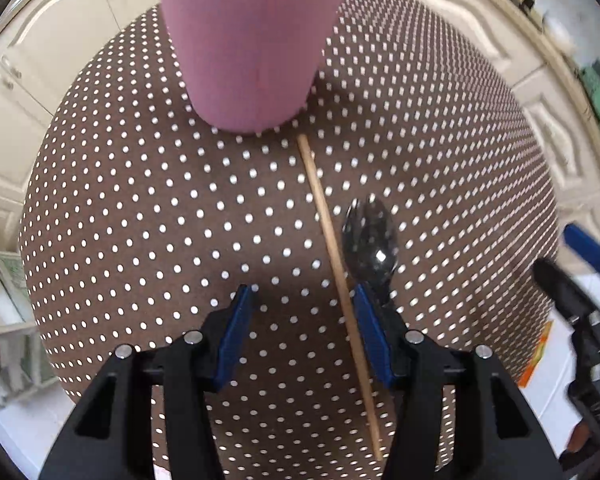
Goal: Organize utensils
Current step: 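Move both tools back down toward the last chopstick and black spork, then close the left tool on the last chopstick while the right tool grasps the black spork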
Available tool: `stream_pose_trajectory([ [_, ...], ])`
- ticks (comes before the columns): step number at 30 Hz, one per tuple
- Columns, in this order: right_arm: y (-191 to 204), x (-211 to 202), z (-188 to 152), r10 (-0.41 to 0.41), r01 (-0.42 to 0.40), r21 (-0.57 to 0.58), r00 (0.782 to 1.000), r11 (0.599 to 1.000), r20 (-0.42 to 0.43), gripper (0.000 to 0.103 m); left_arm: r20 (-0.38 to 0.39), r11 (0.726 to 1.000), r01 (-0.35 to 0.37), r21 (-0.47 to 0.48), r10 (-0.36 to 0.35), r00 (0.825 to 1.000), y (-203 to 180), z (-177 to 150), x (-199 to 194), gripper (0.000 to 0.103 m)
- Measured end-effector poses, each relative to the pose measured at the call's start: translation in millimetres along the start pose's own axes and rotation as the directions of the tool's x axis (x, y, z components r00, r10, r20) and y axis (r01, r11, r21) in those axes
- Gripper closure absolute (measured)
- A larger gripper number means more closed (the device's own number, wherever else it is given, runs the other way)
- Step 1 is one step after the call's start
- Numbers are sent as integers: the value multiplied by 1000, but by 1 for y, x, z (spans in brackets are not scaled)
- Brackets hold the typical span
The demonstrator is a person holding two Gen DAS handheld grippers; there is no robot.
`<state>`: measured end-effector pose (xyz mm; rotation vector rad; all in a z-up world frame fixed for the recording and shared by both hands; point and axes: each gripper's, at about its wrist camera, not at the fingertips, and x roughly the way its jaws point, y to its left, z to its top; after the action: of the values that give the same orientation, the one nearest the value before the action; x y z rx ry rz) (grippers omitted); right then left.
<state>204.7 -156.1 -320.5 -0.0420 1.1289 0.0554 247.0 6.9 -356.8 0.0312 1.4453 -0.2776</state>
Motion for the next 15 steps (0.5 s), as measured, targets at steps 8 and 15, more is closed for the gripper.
stream_pose_trajectory([
  [8, -2, 10, 1, 21, -20, 15, 999, 1000, -40, 47, -24, 994, -78, 73, 80, 997, -29, 13, 14, 47],
  [15, 4, 22, -1, 60, -57, 36, 993, 998, -97, 47, -45, 987, -105, 121, 111, 993, -33, 34, 16, 79],
])
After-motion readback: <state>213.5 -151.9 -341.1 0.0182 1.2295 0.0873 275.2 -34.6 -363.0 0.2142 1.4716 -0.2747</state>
